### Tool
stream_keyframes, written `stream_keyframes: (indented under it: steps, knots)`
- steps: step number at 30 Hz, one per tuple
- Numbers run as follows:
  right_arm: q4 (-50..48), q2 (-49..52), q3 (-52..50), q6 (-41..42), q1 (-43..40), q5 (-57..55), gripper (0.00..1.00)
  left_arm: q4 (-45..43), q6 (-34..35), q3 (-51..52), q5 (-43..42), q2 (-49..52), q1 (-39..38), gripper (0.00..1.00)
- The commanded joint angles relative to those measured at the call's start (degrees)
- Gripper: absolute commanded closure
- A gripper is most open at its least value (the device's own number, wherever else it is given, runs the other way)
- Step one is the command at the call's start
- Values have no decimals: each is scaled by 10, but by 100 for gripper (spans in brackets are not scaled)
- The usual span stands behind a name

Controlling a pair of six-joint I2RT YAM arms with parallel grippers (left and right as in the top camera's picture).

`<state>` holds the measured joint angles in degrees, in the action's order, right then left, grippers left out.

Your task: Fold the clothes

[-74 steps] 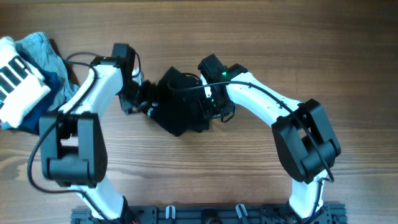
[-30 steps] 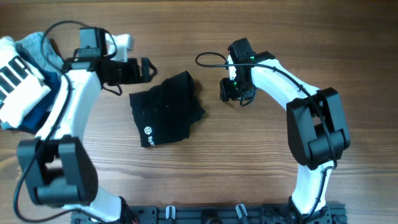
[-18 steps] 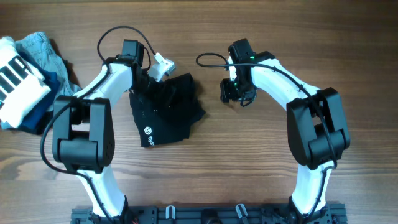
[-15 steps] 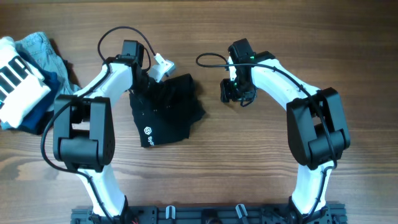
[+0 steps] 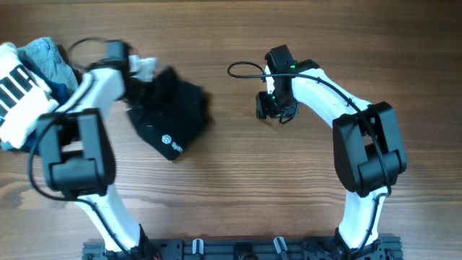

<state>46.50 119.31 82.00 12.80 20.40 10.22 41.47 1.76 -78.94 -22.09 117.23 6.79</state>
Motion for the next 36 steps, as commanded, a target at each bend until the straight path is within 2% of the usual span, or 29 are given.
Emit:
stream_keyframes:
  steps: [1, 2, 5, 7, 11, 16, 20, 21, 22, 23, 25, 26, 31, 36]
  knots:
    - [4, 20, -2, 7, -2, -12, 43, 47, 273, 1, 21, 15, 81, 34]
    - [3, 20, -2, 7, -2, -13, 43, 54, 272, 1, -14, 15, 92, 1]
    - [3, 20, -2, 7, -2, -12, 43, 68, 272, 1, -76, 15, 115, 0]
    - [3, 20, -2, 7, -2, -13, 43, 73, 262, 1, -79, 15, 120, 0]
    - [2, 20, -2, 7, -2, -13, 43, 46, 161, 1, -68, 15, 120, 0]
    - [2, 20, -2, 7, -2, -13, 43, 19, -13, 4, -27, 16, 102, 0]
    - [2, 20, -2, 7, -2, -12, 43, -10, -31, 34, -27, 17, 69, 0]
    - [3, 20, -2, 7, -2, -12, 43, -29, -31, 49, -27, 17, 55, 5]
    - [4, 20, -2, 7, -2, -12, 43, -38, -31, 56, -27, 17, 47, 17]
    - [5, 20, -2, 7, -2, -12, 43, -47, -31, 63, -27, 17, 37, 50]
    - [7, 20, -2, 7, -2, -12, 43, -52, -30, 63, -27, 17, 28, 88]
    - [7, 20, -2, 7, -2, -12, 43, -52, -30, 63, -27, 17, 27, 96]
    - [9, 20, -2, 7, -2, -12, 43, -23, -26, 22, -27, -25, 46, 96]
    - [9, 20, -2, 7, -2, -12, 43, -7, 22, -33, 30, -166, 80, 96]
